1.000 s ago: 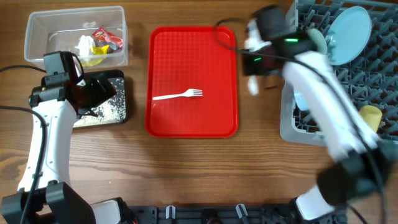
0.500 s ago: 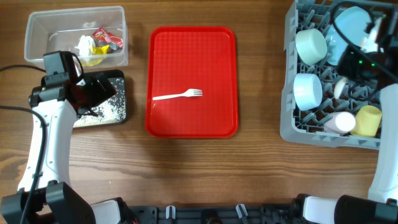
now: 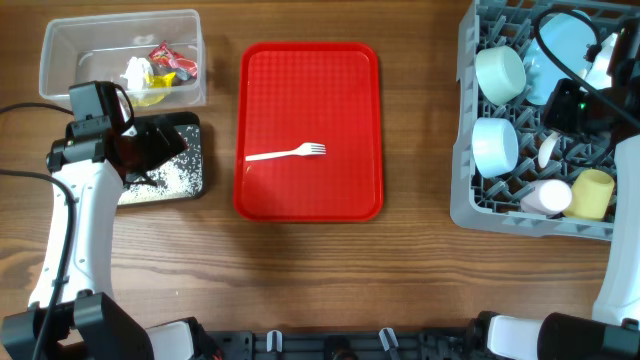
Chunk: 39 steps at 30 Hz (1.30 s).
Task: Sort waste into correct bins and load items into the dishwasher rack
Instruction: 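Carry the spoon right and drop it into the dish rack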
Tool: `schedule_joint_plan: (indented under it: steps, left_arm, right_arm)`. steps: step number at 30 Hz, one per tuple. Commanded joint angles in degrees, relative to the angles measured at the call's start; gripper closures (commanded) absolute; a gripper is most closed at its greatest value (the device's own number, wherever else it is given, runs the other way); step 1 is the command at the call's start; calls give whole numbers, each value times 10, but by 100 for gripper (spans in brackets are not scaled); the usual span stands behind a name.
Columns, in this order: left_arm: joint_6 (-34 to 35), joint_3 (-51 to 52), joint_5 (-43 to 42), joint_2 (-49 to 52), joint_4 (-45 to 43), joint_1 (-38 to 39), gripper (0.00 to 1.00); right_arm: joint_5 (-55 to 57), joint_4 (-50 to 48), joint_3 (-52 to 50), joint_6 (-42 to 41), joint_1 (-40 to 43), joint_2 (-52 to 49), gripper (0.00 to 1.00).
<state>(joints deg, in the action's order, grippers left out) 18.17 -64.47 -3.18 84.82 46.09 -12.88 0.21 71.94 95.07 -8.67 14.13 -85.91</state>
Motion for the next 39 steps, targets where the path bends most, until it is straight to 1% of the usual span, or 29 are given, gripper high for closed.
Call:
schedule_joint_plan:
  steps: [1, 3, 4, 9, 10, 13, 16, 17, 20, 22, 27, 29, 31, 39]
  left_arm:
    - [3, 0, -9, 5, -2, -1, 0]
    - [3, 0, -9, 5, -2, -1, 0]
    - [3, 0, -9, 5, -2, -1, 0]
    - [3, 0, -9, 5, -2, -1, 0]
    - [3, 0, -9, 5, -2, -1, 0]
    - [3, 0, -9, 5, -2, -1, 0]
    - [3, 0, -9, 5, -1, -1, 0]
    - [3, 0, -9, 5, -2, -1, 0]
    - [3, 0, -9, 5, -2, -1, 0]
    - [3, 0, -9, 5, -2, -1, 0]
    - [3, 0, -9, 5, -1, -1, 0]
    - [3, 0, -9, 5, 2, -1, 0]
    - [3, 0, -9, 5, 6, -1, 0]
    - [3, 0, -9, 5, 8, -1, 0]
  right_arm:
    - [-7, -7, 0, 6, -1, 3, 96]
    - [-6, -10, 0, 2, 1, 3, 96]
    - [1, -11, 0, -12, 3, 3, 96]
    - [36, -13, 0, -118, 31, 3, 96]
    - [39, -12, 0, -148, 50, 3, 96]
    - [43, -5, 0, -192, 85, 3, 96]
    - [77, 8, -7, -254, 124, 3, 96]
    - [102, 13, -15, -289, 143, 3, 96]
    - [140, 22, -43, -358, 182, 3, 96]
    - [143, 22, -66, -390, 202, 3, 96]
    - [144, 20, -147, -509, 246, 3, 96]
    - [154, 15, -167, -530, 261, 3, 96]
    - [166, 2, -179, -529, 278, 3, 96]
    - [178, -58, -183, -530, 339, 2, 96]
